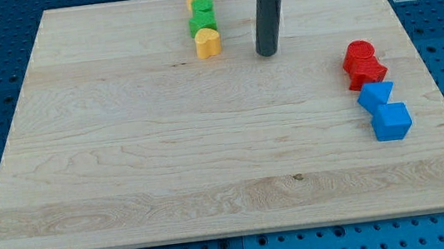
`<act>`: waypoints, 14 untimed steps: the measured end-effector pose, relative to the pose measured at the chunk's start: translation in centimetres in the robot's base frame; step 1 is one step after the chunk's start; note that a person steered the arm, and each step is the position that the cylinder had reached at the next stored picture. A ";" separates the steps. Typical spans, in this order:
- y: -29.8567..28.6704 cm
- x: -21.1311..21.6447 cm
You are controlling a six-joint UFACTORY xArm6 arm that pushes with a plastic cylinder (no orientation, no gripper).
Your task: Push the yellow heart to the top left
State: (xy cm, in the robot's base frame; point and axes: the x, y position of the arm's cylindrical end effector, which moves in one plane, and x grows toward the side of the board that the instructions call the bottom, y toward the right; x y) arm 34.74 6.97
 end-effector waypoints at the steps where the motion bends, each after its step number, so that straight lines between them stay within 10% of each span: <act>1: -4.4 -0.2; 8: -3.6 -1.2; 14: -15.1 -4.0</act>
State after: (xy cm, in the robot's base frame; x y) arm 30.78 -8.14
